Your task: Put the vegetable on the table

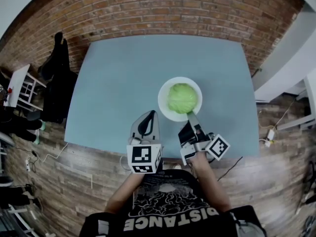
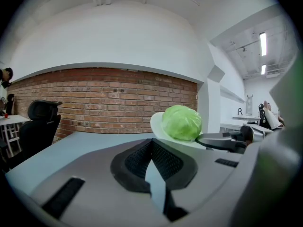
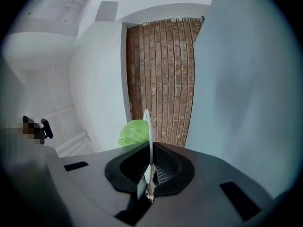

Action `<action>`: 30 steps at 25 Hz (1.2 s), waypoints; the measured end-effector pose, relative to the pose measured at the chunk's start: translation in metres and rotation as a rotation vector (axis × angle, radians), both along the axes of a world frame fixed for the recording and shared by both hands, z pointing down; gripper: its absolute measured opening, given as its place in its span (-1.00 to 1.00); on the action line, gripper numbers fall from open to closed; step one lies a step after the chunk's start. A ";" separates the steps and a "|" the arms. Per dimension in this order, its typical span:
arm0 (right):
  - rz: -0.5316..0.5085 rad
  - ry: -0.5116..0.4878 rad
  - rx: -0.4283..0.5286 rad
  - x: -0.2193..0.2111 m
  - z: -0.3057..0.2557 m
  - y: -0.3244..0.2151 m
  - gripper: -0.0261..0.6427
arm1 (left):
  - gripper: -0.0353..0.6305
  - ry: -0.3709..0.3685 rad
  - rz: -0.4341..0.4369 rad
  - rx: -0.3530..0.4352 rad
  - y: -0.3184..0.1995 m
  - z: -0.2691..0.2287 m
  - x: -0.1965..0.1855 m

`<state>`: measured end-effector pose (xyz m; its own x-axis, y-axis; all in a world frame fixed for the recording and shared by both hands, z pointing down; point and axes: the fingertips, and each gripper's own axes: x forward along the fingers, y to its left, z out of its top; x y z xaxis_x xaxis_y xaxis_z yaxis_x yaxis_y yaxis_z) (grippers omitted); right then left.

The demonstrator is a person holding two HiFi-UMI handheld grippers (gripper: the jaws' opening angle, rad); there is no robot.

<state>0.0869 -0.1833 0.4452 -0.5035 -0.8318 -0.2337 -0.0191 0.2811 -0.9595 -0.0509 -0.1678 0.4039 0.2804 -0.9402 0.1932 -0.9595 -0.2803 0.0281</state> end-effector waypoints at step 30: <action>-0.019 0.043 -0.181 -0.031 0.102 -0.060 -0.88 | -0.89 0.000 0.058 -0.083 -0.074 0.032 -0.020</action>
<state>0.0561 -0.2437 0.5475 -0.5256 -0.8487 -0.0590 -0.0580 0.1050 -0.9928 -0.0712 -0.2420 0.4361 0.3338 -0.9032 0.2699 -0.9417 -0.3321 0.0535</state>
